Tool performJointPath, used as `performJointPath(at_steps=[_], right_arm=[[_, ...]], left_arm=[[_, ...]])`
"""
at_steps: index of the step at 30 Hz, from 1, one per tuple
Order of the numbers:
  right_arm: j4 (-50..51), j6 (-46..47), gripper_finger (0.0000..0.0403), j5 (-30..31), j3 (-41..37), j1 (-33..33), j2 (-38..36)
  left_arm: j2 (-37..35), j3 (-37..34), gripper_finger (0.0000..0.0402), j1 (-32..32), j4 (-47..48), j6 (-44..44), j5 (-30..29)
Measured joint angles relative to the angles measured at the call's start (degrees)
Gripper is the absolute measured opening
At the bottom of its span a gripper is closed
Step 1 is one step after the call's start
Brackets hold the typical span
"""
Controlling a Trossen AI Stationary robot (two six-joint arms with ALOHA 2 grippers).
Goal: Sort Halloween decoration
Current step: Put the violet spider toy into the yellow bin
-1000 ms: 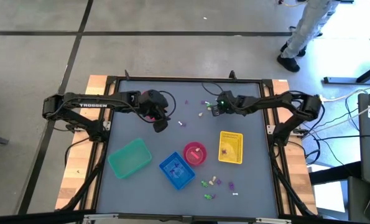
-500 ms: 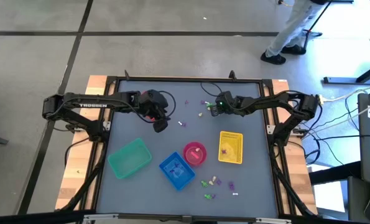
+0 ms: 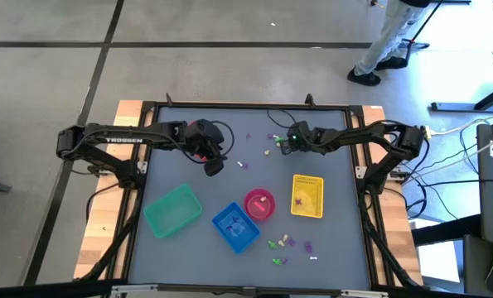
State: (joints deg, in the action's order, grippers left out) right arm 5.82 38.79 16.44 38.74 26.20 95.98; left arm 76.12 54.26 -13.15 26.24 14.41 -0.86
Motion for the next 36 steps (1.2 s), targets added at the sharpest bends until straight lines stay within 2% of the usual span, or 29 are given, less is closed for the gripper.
performJointPath(at_steps=[8, 20, 29, 36], right_arm=[[0.0, 0.0, 0.0076, 0.0, 0.0, 0.0, 0.0], [0.0, -1.1, 0.0069, -0.5, -0.1, 0.1, -0.6], [1.4, -3.5, 0.0069, -1.7, -0.4, 0.1, -7.4], [0.9, -6.6, 0.0069, -8.6, -0.3, 0.1, -13.7]], left_arm=[[0.0, 0.0, 0.0184, 0.0, 0.0, 0.0, 0.0], [0.0, 0.0, 0.0184, 0.0, 0.0, 0.0, 0.0], [0.0, 0.0, 0.0184, 0.0, 0.0, 0.0, 0.0], [0.0, 0.0, 0.0184, 0.0, 0.0, 0.0, 0.0]])
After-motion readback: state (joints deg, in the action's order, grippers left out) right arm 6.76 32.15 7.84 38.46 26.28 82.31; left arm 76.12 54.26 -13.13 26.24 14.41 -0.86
